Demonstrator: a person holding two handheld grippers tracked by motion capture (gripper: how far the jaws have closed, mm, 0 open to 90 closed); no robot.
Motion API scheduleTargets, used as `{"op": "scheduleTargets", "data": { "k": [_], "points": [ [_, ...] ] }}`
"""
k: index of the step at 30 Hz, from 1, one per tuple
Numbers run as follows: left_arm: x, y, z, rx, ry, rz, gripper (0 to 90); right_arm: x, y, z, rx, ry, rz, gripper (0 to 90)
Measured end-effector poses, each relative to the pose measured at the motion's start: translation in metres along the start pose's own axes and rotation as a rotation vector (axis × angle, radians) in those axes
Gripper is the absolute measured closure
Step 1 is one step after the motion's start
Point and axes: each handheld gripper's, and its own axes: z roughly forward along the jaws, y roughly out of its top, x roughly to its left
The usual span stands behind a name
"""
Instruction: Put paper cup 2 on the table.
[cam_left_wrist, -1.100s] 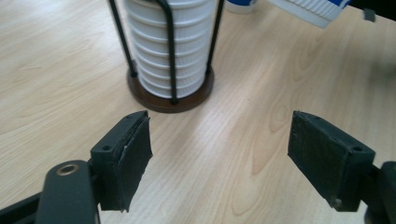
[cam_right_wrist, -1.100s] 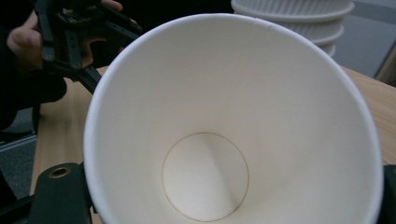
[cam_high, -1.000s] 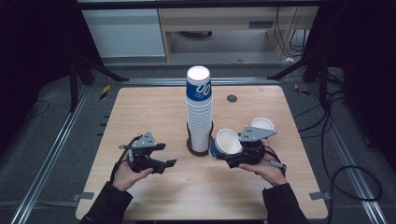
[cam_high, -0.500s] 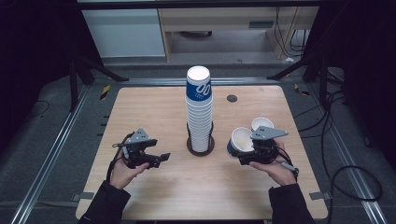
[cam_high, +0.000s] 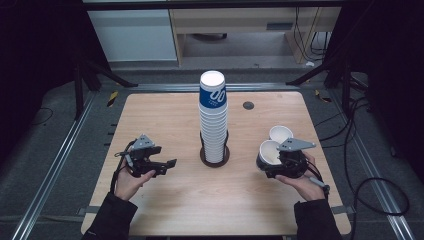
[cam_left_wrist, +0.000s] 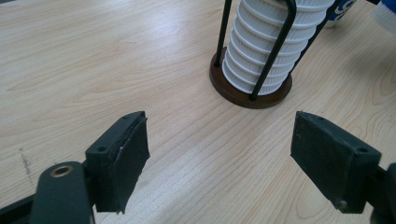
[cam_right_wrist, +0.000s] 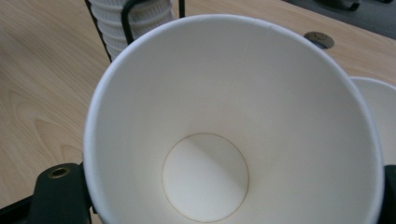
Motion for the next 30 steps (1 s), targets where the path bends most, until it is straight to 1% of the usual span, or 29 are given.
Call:
{"op": "scheduleTargets", "data": {
  "k": [2, 4, 6, 8, 11, 15, 18, 19, 21, 28, 30],
  "points": [
    [0.002, 0.0, -0.002, -0.008, 0.001, -0.007, 18.6, -0.001, -0.002, 0.003, 0.026, -0.01, 0.002, 19.8],
    [0.003, -0.001, -0.002, -0.01, 0.004, -0.006, 18.6, -0.002, -0.005, 0.008, 0.052, -0.017, 0.003, 19.7],
    [0.004, -0.001, -0.002, -0.006, 0.005, -0.007, 18.6, -0.003, -0.008, 0.014, 0.07, -0.025, 0.004, 19.7],
    [0.003, -0.002, -0.002, -0.001, 0.006, -0.004, 18.9, -0.004, -0.011, 0.019, 0.09, -0.043, 0.007, 19.7],
    [0.003, -0.002, -0.001, 0.002, 0.007, 0.002, 18.9, -0.005, -0.013, 0.026, 0.104, -0.056, 0.025, 19.6],
    [0.004, -0.003, 0.0, 0.005, 0.007, -0.001, 18.8, -0.007, -0.015, 0.035, 0.121, -0.069, 0.028, 19.3],
    [0.004, -0.003, 0.0, 0.004, 0.007, -0.007, 18.9, -0.009, -0.019, 0.039, 0.14, -0.063, 0.04, 19.1],
    [0.004, -0.003, 0.0, 0.005, 0.007, -0.007, 18.9, -0.01, -0.02, 0.041, 0.143, -0.063, 0.05, 19.1],
    [0.004, -0.004, 0.001, 0.007, 0.006, -0.002, 18.9, -0.011, -0.022, 0.043, 0.149, -0.059, 0.051, 19.1],
    [0.005, -0.005, 0.002, 0.014, 0.009, -0.008, 18.8, -0.012, -0.025, 0.049, 0.176, -0.068, 0.054, 18.6],
    [0.005, -0.005, 0.002, 0.015, 0.006, -0.008, 18.8, -0.013, -0.025, 0.05, 0.174, -0.068, 0.055, 18.2]
  ]
}}
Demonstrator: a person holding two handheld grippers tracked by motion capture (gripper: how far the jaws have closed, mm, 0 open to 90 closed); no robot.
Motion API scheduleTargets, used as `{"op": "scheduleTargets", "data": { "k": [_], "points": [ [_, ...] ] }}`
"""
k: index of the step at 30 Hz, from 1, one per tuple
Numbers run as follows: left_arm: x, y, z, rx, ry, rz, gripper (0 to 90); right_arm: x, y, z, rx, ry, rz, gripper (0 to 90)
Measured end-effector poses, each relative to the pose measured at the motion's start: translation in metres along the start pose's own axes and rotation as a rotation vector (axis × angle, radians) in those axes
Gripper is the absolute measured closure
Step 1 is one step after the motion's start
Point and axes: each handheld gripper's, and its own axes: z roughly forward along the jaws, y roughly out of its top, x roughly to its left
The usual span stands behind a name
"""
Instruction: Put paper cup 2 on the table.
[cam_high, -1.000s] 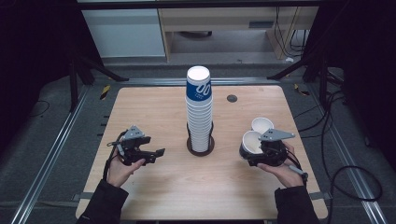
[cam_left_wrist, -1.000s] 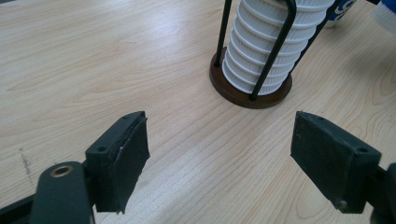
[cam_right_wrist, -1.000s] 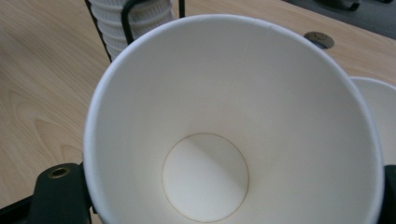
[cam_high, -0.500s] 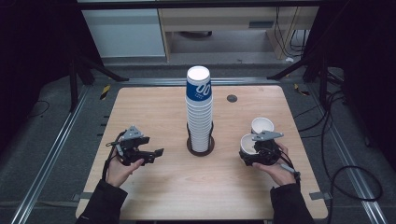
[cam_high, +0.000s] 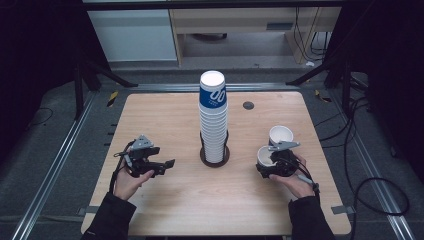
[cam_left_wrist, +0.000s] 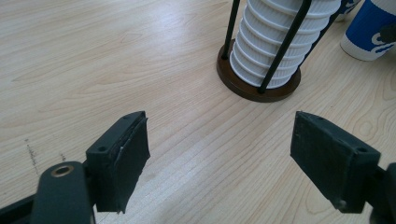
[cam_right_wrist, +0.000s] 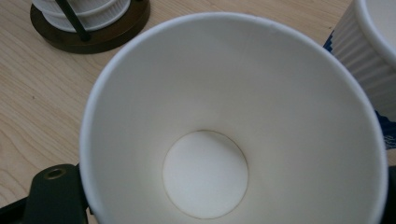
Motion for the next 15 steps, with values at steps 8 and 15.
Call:
{"op": "scheduleTargets", "data": {
  "k": [8, 15],
  "points": [
    [-0.001, 0.0, 0.0, 0.002, -0.001, 0.005, 18.6, 0.0, 0.0, 0.002, 0.009, -0.015, -0.02, 9.0],
    [0.001, 0.002, -0.007, -0.018, 0.002, 0.004, 18.6, -0.003, -0.003, -0.013, -0.027, -0.017, 0.003, 5.6]
  ]
}}
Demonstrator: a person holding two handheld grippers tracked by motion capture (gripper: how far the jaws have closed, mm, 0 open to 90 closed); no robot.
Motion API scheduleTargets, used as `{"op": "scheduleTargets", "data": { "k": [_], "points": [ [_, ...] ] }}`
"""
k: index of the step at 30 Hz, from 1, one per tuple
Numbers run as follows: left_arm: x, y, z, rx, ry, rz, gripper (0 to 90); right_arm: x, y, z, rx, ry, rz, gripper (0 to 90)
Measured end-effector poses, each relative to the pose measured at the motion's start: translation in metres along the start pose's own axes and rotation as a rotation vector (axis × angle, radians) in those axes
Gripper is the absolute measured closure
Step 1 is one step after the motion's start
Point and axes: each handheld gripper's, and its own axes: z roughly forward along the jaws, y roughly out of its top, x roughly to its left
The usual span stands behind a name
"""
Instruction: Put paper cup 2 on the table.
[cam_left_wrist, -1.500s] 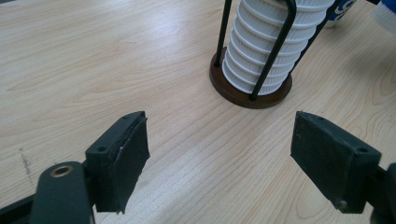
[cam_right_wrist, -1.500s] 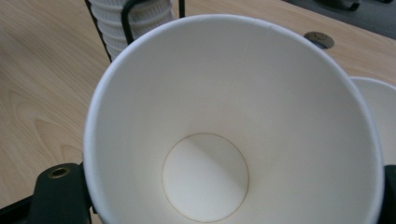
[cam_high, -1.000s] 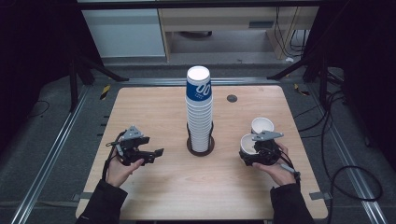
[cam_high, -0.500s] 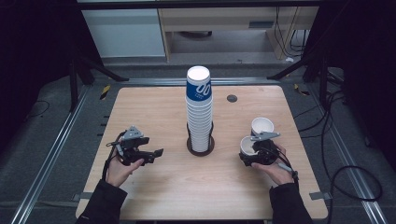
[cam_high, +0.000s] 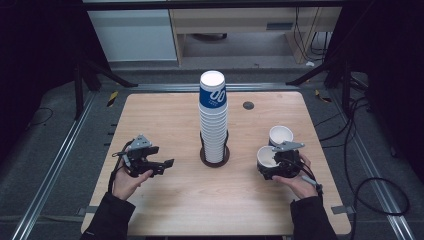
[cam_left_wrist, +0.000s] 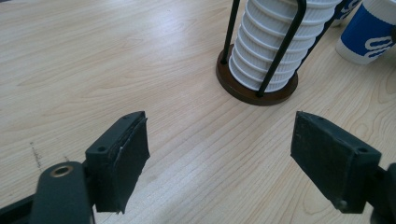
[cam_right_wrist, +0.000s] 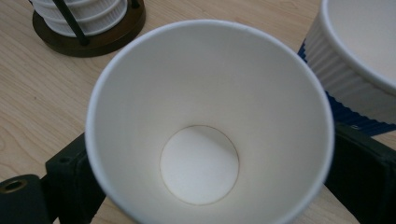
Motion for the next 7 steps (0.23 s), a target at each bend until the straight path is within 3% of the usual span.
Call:
{"op": "scheduleTargets", "data": {
  "k": [7],
  "points": [
    [0.002, 0.0, -0.003, -0.004, 0.006, -0.002, 18.4, 0.001, -0.006, -0.017, -0.026, -0.007, 0.011, 4.4]
  ]
}}
